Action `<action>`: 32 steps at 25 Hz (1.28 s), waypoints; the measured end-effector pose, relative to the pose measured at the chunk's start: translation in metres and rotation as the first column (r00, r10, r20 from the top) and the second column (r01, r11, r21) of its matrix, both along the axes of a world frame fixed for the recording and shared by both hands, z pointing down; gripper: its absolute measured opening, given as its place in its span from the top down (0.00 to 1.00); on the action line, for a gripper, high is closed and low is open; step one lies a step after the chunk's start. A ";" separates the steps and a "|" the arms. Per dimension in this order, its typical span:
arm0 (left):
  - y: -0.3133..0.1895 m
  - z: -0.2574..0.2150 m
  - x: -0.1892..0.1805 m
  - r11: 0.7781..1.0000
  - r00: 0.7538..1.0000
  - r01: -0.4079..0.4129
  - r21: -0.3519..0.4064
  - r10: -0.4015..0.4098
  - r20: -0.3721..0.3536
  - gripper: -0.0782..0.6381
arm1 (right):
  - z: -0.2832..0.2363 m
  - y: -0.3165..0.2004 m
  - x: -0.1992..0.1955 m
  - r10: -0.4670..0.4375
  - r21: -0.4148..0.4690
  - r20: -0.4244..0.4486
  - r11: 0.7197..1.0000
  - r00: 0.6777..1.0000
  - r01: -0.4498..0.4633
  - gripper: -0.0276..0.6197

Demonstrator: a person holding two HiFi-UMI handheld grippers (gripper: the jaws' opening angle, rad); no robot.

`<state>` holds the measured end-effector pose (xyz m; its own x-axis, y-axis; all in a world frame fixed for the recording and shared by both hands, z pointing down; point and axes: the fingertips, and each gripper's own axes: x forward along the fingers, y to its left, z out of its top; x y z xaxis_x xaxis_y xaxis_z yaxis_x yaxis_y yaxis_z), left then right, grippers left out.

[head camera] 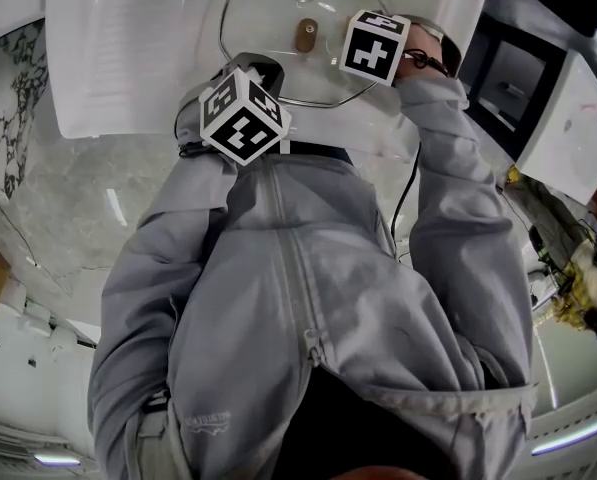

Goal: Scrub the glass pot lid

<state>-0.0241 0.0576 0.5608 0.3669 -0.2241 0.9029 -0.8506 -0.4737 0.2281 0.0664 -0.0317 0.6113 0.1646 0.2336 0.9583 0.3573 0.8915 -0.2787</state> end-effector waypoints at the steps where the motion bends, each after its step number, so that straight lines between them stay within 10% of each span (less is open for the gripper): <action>1: 0.000 0.000 0.000 1.000 1.000 0.000 0.000 0.000 -0.001 0.88 | -0.005 0.006 0.003 0.017 -0.017 -0.009 1.000 1.000 -0.017 0.91; 24: -0.007 -0.007 0.011 0.996 0.994 -0.084 0.001 0.084 0.069 0.88 | -0.070 0.095 -0.018 0.344 -0.368 0.024 0.876 0.939 -0.312 0.91; 28: -0.004 -0.017 0.016 0.997 0.994 -0.070 0.027 0.067 0.082 0.88 | -0.086 0.101 -0.030 0.451 -0.409 0.172 0.841 0.876 -0.353 0.91; 32: -0.021 -0.037 0.018 0.988 0.997 -0.003 0.152 -0.009 0.081 0.88 | -0.111 0.089 -0.041 0.573 -0.425 0.381 0.806 0.726 -0.413 0.91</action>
